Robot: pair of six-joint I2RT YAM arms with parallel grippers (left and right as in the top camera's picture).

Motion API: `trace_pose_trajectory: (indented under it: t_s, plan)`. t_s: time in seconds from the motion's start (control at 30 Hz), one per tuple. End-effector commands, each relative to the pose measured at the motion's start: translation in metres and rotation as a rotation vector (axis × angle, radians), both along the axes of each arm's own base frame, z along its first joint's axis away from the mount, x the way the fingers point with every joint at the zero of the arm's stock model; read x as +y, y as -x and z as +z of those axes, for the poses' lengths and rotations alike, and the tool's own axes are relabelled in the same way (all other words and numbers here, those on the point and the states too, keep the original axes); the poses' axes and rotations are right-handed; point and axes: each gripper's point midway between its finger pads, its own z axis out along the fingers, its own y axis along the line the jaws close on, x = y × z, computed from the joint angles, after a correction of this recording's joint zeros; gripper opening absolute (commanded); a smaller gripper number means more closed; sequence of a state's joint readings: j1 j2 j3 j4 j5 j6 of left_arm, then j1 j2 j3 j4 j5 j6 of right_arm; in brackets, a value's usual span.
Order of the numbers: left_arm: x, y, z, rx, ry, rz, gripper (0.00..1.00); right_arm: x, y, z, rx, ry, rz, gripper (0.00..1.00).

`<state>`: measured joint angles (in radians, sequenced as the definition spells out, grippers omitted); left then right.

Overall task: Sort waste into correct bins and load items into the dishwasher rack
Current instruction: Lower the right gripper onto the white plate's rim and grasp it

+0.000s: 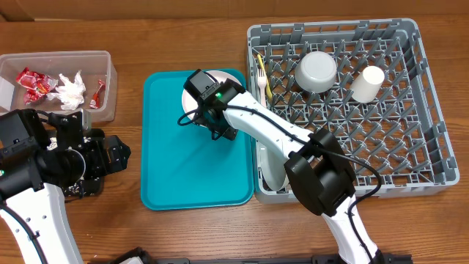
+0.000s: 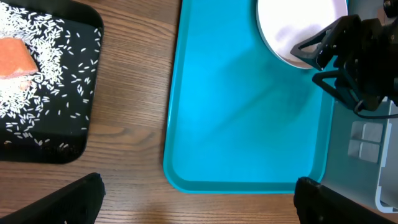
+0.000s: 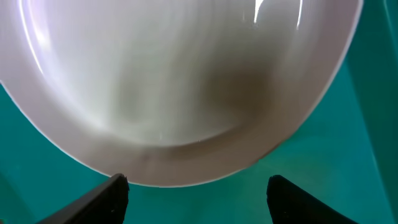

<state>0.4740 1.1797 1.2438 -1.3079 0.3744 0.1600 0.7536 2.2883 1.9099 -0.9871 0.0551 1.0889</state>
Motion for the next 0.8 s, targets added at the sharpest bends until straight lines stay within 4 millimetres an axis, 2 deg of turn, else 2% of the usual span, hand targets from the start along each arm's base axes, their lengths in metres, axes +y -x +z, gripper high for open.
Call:
trace_pose_trajectory:
  t_s: [0.0, 0.5, 0.77]
  plan:
    - [-0.001, -0.001, -0.002, 0.001, 0.009, -0.007, 1.0, 0.002, 0.001, -0.008, 0.007, 0.001, -0.007, 0.74]
    - [-0.001, -0.001, -0.002, 0.001, 0.009, -0.007, 1.0, -0.002, 0.006, -0.012, 0.007, 0.042, -0.04, 0.73]
    - [-0.001, -0.001, -0.002, 0.001, 0.009, -0.007, 1.0, -0.004, 0.007, -0.029, 0.028, 0.063, -0.051, 0.73]
